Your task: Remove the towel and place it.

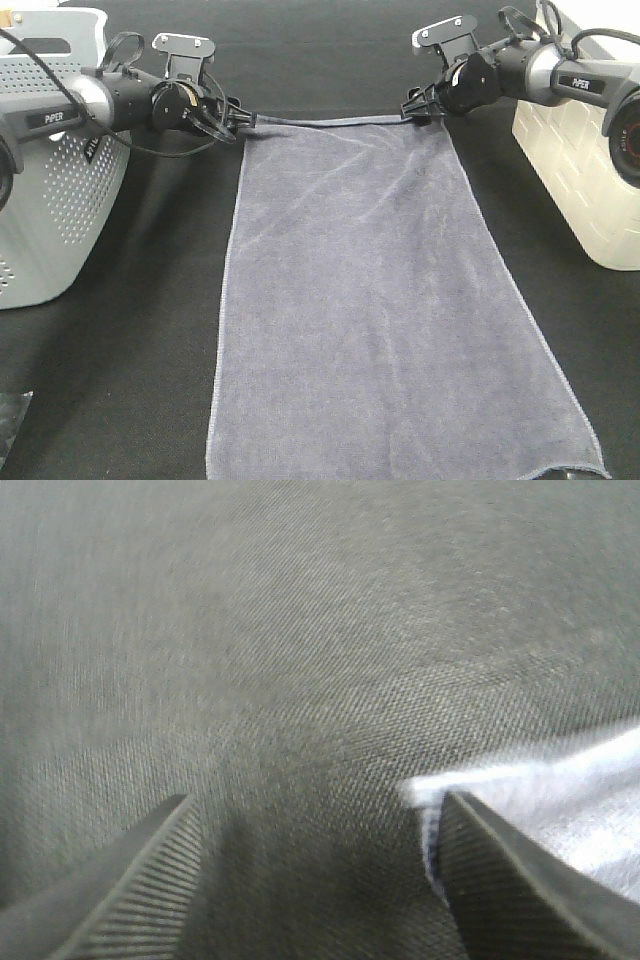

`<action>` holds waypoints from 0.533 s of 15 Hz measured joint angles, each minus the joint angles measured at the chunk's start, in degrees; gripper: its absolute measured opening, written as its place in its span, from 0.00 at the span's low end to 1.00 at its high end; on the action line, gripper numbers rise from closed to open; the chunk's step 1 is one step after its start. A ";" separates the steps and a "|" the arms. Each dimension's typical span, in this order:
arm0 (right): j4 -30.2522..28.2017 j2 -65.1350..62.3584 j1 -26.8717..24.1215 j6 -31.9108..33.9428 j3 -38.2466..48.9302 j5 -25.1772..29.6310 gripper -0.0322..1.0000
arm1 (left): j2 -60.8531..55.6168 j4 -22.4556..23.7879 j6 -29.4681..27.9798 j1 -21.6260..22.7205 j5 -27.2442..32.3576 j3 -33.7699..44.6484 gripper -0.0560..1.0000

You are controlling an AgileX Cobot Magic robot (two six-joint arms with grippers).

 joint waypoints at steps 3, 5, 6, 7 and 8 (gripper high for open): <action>2.75 -0.23 0.00 0.00 0.00 3.50 0.79 | 0.00 -0.11 -2.81 0.00 0.69 0.00 0.67; 4.18 -1.38 0.00 0.00 0.00 5.67 0.79 | -0.92 -0.17 -2.98 0.00 0.97 0.00 0.67; 4.64 -2.29 0.00 0.00 0.00 6.07 0.79 | -1.78 -0.17 -2.98 0.00 1.09 0.00 0.68; 5.39 -3.44 0.00 0.00 0.00 7.05 0.79 | -2.98 -0.17 -2.98 0.00 1.15 0.00 0.69; 6.07 -4.76 0.00 0.00 0.00 8.02 0.79 | -4.47 -0.17 -2.98 0.00 1.32 0.00 0.70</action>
